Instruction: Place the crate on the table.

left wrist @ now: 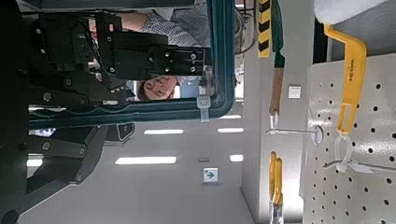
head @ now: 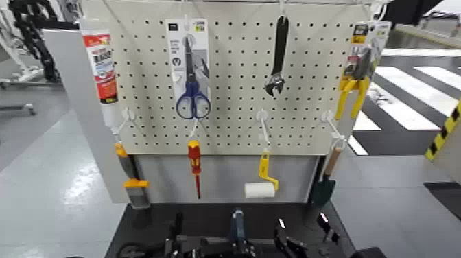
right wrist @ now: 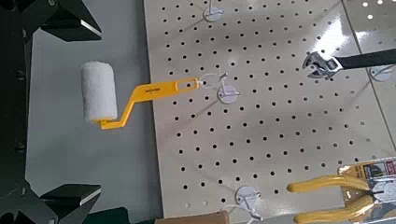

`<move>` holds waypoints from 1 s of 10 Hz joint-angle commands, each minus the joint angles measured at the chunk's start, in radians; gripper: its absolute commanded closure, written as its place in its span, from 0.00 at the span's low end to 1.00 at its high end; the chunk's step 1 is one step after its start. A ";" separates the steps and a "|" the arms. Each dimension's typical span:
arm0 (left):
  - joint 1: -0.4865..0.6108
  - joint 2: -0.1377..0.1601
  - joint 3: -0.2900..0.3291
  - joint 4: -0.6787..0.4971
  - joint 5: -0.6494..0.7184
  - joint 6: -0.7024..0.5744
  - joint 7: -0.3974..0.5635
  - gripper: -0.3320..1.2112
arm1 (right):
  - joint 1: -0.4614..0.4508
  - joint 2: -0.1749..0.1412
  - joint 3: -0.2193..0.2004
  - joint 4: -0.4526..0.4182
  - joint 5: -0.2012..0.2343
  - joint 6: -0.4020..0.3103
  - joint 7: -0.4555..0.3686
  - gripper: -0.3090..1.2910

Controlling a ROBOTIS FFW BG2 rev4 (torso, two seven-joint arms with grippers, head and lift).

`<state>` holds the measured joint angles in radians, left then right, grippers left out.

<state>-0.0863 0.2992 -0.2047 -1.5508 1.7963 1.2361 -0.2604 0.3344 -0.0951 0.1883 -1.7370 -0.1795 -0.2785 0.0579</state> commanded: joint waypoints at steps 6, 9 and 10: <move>-0.079 0.037 0.016 0.069 -0.040 0.028 0.009 0.98 | 0.002 0.002 0.000 0.005 -0.002 -0.013 -0.001 0.28; -0.121 0.043 0.007 0.106 -0.058 0.029 -0.017 0.98 | 0.002 0.003 0.003 0.007 -0.005 -0.014 -0.001 0.28; -0.138 0.048 0.001 0.120 -0.066 0.029 -0.026 0.98 | 0.002 0.003 0.003 0.007 -0.005 -0.016 -0.001 0.28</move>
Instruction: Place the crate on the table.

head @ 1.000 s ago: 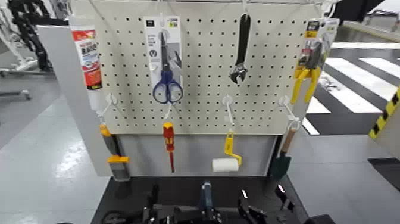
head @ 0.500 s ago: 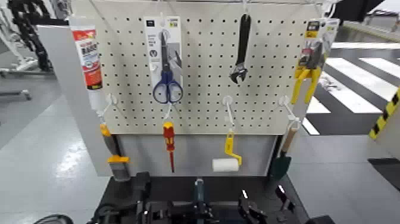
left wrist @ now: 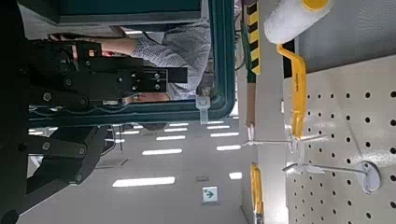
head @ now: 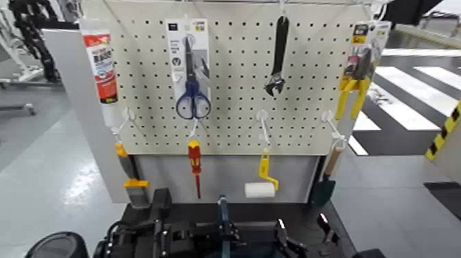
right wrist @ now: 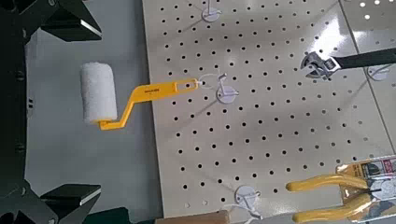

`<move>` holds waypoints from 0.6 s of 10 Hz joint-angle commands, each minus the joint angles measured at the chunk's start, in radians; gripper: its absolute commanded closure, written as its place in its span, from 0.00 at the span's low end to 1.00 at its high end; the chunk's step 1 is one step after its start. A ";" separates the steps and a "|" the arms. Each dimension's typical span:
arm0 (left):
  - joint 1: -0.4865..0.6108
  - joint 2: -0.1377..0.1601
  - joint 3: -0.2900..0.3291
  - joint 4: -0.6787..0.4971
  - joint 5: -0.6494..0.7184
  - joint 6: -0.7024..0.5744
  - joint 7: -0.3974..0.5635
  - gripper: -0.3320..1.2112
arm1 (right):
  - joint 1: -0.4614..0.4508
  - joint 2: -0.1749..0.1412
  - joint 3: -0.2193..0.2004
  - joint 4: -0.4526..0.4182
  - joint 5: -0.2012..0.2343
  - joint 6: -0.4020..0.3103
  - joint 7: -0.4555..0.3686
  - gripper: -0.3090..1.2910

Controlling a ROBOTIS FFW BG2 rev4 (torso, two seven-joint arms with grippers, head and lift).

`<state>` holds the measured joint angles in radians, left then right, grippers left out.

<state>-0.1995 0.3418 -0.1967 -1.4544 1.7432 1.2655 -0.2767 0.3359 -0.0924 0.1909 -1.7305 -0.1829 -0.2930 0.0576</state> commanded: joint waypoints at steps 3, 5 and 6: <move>-0.083 0.022 -0.050 0.082 -0.051 0.000 -0.082 0.98 | 0.000 0.000 0.004 0.003 -0.003 -0.006 -0.001 0.28; -0.115 0.029 -0.073 0.124 -0.079 -0.001 -0.116 0.98 | -0.002 0.002 0.004 0.005 -0.004 -0.009 -0.001 0.28; -0.136 0.029 -0.090 0.146 -0.093 -0.003 -0.144 0.98 | -0.002 0.002 0.004 0.005 -0.006 -0.011 0.001 0.28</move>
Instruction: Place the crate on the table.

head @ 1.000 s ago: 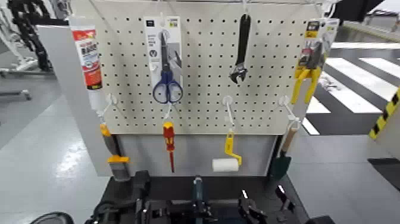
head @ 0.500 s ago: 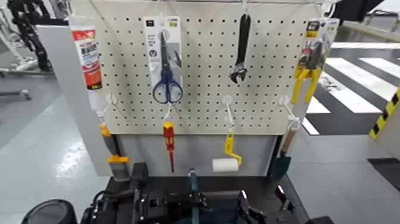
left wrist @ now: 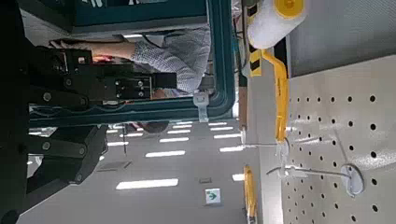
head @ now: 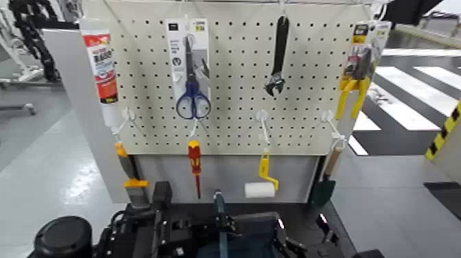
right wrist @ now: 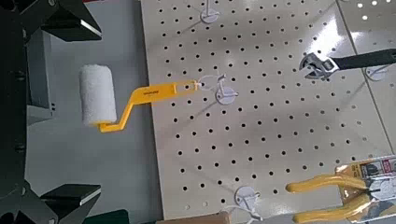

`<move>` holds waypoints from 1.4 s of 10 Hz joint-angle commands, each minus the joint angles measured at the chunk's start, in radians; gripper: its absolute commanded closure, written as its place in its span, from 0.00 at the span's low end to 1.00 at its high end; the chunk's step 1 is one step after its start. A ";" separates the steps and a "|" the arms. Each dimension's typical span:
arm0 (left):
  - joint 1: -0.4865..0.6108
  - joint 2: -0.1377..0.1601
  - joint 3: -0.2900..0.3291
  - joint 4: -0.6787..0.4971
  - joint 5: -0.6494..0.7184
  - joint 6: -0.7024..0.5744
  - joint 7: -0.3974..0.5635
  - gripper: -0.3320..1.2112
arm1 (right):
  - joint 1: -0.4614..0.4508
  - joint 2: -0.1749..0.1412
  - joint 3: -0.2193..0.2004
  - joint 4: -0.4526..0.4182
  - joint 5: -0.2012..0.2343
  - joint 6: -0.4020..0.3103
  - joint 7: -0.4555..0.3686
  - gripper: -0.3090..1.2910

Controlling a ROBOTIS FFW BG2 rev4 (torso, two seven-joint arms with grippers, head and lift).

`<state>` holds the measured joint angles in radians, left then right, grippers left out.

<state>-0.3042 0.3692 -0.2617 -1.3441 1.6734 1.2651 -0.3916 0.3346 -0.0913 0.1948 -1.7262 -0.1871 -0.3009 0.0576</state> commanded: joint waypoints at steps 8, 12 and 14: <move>-0.139 0.005 -0.093 0.155 -0.169 -0.027 -0.219 0.98 | -0.008 -0.001 0.009 0.010 -0.006 -0.012 0.001 0.28; -0.191 0.014 -0.148 0.203 -0.208 -0.038 -0.291 0.98 | -0.012 -0.001 0.014 0.016 -0.009 -0.021 0.001 0.28; -0.217 0.016 -0.179 0.232 -0.231 -0.050 -0.334 0.98 | -0.014 -0.002 0.015 0.019 -0.011 -0.026 0.001 0.28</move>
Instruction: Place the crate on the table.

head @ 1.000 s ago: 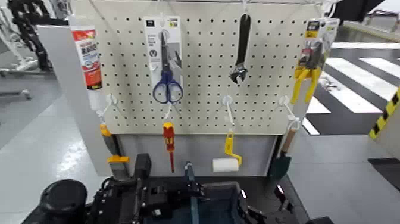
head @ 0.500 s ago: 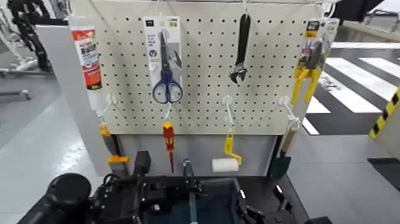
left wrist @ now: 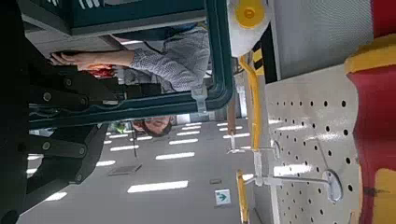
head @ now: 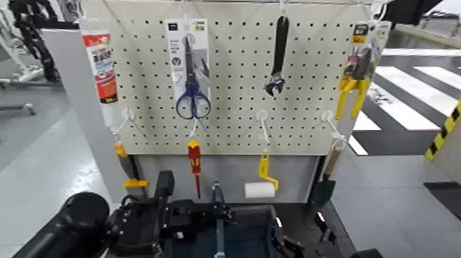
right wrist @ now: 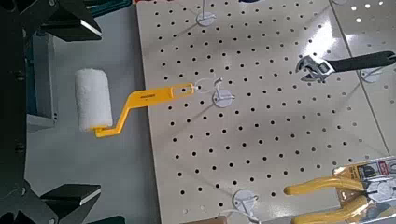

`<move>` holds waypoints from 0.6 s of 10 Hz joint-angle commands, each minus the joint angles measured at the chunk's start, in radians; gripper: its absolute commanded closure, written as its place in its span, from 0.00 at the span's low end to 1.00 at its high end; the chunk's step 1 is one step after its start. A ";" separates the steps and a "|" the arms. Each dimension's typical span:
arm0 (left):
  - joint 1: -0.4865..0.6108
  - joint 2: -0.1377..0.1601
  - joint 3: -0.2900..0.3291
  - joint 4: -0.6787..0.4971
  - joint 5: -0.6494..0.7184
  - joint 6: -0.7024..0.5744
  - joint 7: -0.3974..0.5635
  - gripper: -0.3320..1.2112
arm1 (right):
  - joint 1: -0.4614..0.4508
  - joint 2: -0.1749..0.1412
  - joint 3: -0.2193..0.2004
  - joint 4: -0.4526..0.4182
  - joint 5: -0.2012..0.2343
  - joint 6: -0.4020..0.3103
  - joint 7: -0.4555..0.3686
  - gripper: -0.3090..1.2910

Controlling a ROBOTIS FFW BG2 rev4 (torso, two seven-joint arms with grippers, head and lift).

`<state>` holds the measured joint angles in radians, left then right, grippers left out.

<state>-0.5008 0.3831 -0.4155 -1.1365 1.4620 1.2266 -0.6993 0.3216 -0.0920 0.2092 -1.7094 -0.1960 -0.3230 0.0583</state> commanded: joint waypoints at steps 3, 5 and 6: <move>-0.038 -0.004 -0.052 0.069 -0.026 -0.042 -0.054 0.70 | -0.002 -0.002 0.001 0.005 -0.005 -0.008 0.000 0.28; -0.045 -0.010 -0.068 0.084 -0.026 -0.059 -0.069 0.53 | -0.002 -0.003 0.001 0.007 -0.006 -0.008 0.000 0.28; -0.044 -0.012 -0.069 0.089 -0.026 -0.070 -0.072 0.52 | -0.002 -0.005 0.001 0.007 -0.006 -0.008 0.002 0.28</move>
<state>-0.5448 0.3728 -0.4834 -1.0511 1.4356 1.1632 -0.7714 0.3190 -0.0955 0.2101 -1.7029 -0.2024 -0.3318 0.0593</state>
